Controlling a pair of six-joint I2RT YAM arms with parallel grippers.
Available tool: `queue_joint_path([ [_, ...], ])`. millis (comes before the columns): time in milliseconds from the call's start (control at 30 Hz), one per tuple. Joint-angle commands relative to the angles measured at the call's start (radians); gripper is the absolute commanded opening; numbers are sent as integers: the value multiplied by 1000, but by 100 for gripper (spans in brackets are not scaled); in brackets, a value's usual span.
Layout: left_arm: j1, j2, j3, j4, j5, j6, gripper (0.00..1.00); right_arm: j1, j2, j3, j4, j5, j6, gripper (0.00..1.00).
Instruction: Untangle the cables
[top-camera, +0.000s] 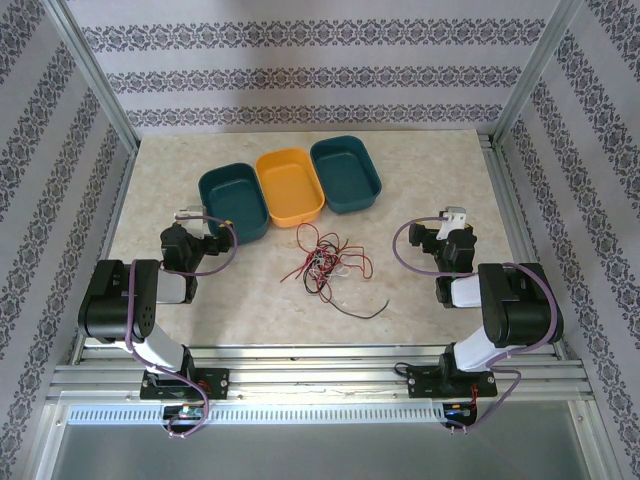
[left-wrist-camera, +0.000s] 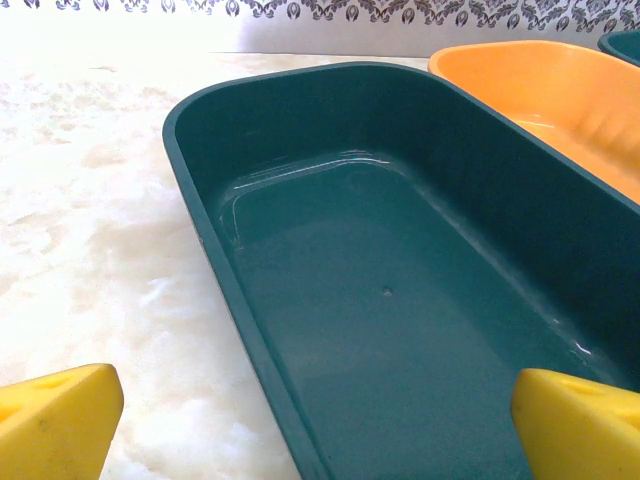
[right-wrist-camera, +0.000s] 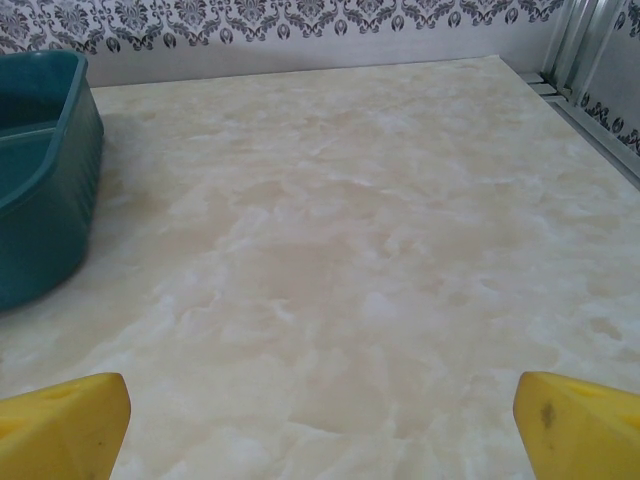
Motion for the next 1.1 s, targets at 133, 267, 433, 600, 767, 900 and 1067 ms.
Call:
queue_joint_path([
  [133, -6, -4, 4, -7, 19, 18, 99, 11, -48, 14, -2, 44, 8, 98],
  [267, -4, -20, -15, 12, -53, -10, 99, 17, -113, 13, -59, 91, 14, 98],
  [433, -4, -168, -15, -117, -99, -25, 99, 28, -293, 60, -302, 185, 49, 98],
  [600, -6, -373, 50, -415, -121, -113, 99, 66, -473, 171, -719, 214, 178, 98],
  [767, -24, -556, 82, -598, -91, -303, 99, 230, -621, 245, -1037, 316, 233, 98],
  [900, -106, -669, 90, -717, -82, -434, 100, 364, -700, 301, -1264, 371, 332, 94],
  [1067, -325, -761, 87, -862, -190, -512, 99, 495, -708, 358, -1477, 362, 484, 77],
])
